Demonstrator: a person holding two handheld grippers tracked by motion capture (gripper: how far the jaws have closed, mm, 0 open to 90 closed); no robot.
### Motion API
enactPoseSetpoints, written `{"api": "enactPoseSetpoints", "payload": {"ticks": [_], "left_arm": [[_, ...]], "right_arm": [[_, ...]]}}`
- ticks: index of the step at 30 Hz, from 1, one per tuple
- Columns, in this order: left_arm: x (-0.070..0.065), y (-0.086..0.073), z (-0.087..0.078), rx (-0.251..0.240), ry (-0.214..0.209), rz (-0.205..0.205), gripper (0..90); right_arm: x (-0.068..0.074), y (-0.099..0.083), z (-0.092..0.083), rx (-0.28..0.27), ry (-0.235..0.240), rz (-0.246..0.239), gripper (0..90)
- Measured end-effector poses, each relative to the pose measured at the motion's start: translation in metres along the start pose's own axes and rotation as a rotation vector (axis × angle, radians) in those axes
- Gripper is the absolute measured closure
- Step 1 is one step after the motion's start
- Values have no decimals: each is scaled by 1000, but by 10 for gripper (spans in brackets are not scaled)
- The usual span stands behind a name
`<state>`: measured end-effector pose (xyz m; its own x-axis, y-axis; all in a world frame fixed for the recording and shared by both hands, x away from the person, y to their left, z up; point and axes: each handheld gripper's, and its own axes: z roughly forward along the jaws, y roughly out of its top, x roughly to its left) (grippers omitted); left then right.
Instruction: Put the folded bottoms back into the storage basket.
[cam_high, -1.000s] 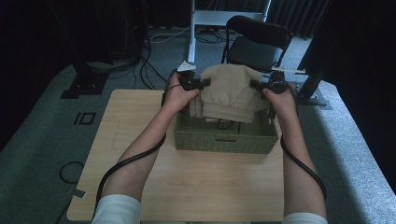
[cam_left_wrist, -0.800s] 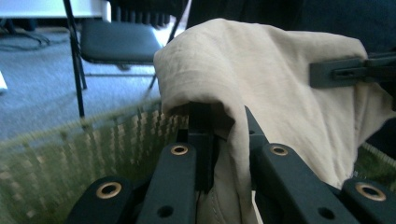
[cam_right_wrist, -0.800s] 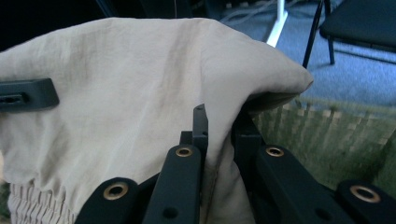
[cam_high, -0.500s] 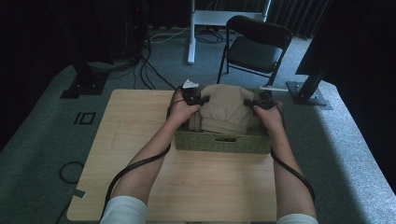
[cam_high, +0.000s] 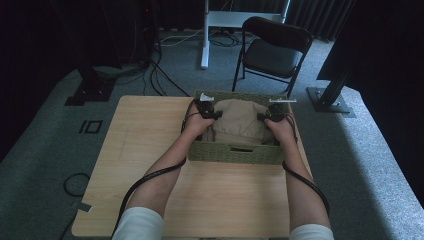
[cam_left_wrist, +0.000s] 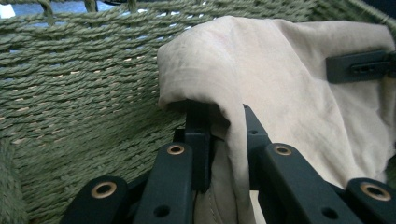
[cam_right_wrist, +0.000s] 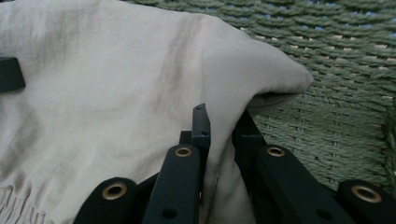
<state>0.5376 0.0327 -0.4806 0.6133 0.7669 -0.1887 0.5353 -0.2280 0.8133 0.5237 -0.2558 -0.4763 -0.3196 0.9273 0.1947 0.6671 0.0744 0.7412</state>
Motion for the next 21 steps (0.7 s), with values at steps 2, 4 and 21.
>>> {"api": "enactPoseSetpoints", "payload": {"ticks": [2, 4, 21], "left_arm": [[1, -1, 3, 8, 10, 1, 800], [1, -2, 6, 16, 19, 1, 797], [1, -4, 20, 30, 53, -17, 742]], "right_arm": [[0, 0, 4, 13, -8, -1, 829], [-1, -1, 8, 23, -16, -1, 827], [-9, -5, 29, 68, -77, 6, 649]]}}
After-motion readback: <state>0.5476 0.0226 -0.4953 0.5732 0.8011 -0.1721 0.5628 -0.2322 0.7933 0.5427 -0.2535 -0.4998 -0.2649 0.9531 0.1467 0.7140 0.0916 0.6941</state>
